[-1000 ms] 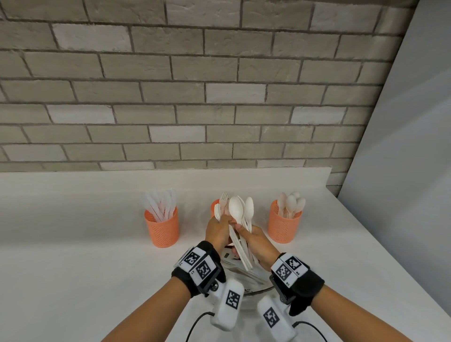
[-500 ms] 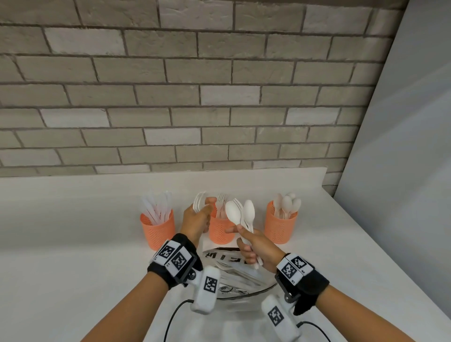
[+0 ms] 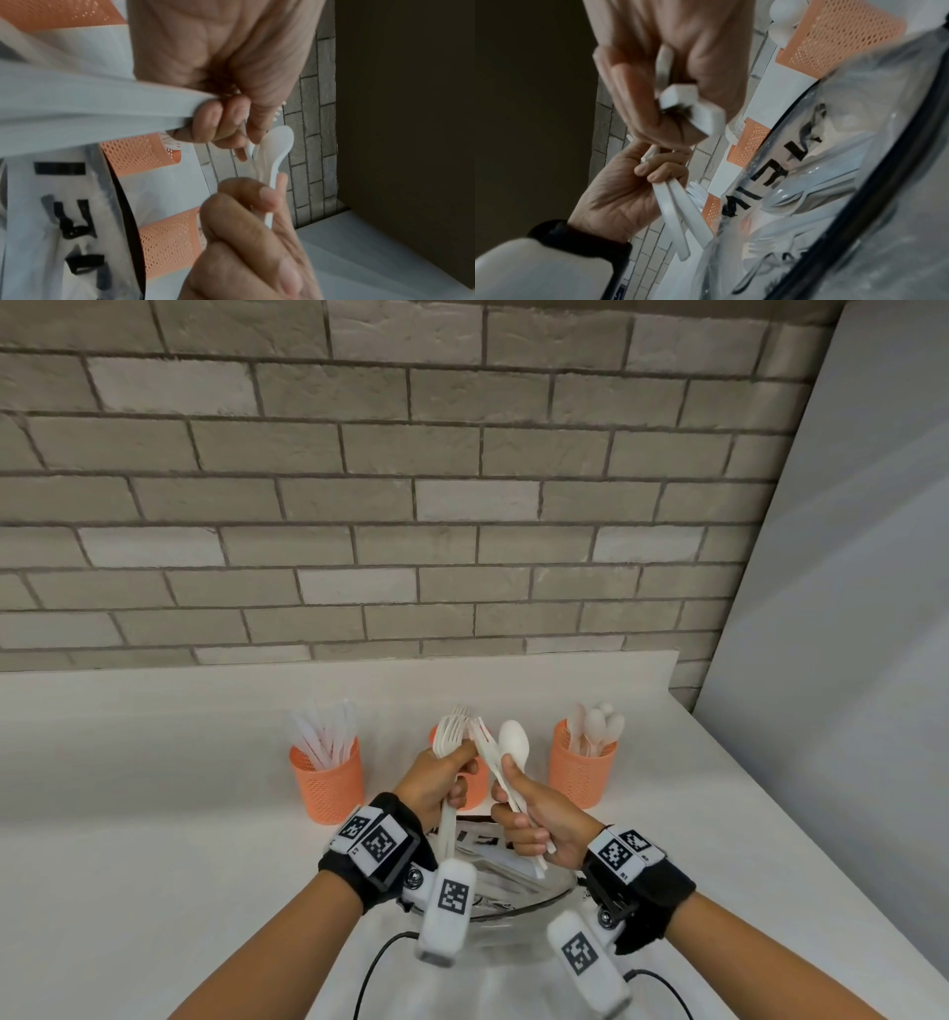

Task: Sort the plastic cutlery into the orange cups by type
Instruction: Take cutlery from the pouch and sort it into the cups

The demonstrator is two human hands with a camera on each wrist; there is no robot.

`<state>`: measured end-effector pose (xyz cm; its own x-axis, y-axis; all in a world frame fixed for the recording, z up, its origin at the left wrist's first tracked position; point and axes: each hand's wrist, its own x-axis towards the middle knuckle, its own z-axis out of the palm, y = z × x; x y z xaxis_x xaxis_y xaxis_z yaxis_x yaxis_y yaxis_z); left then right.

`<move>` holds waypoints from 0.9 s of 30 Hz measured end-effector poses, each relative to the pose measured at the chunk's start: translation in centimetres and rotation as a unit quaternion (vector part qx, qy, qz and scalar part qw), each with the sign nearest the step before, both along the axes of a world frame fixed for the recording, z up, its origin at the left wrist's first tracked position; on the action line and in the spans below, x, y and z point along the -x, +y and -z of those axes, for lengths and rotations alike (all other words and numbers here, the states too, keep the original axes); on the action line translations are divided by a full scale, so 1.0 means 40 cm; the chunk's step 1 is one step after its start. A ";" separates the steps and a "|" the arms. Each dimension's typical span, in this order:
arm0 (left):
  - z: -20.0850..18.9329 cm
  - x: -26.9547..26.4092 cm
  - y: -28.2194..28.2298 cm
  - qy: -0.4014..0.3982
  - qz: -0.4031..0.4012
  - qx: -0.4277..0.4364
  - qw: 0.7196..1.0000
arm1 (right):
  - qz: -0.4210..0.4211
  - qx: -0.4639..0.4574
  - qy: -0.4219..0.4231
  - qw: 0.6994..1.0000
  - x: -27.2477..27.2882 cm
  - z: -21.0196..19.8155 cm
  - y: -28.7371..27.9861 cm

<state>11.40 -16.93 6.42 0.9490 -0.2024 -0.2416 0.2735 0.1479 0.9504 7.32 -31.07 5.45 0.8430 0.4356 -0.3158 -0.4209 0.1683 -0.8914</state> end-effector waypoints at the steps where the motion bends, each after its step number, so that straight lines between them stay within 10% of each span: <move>1: 0.000 0.002 -0.005 0.003 -0.001 -0.004 1.000 | -0.001 0.009 -0.001 1.000 0.001 0.002 0.002; 11: -0.022 0.030 -0.048 0.025 0.008 0.031 0.999 | 0.002 0.002 -0.006 1.000 0.030 -0.024 0.006; 21: -0.020 0.001 -0.036 -0.002 -0.145 -0.065 0.987 | 0.045 0.097 -0.099 0.989 0.039 -0.003 -0.008; 27: -0.027 -0.025 0.005 0.076 -0.161 0.095 0.979 | 0.012 0.102 -0.123 0.987 0.045 -0.010 -0.021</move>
<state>12.40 -16.75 7.50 0.9270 0.0460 -0.3721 0.3200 0.4204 0.8490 5.52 -31.89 5.84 0.9143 0.3631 -0.1796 -0.1861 -0.0175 -0.9824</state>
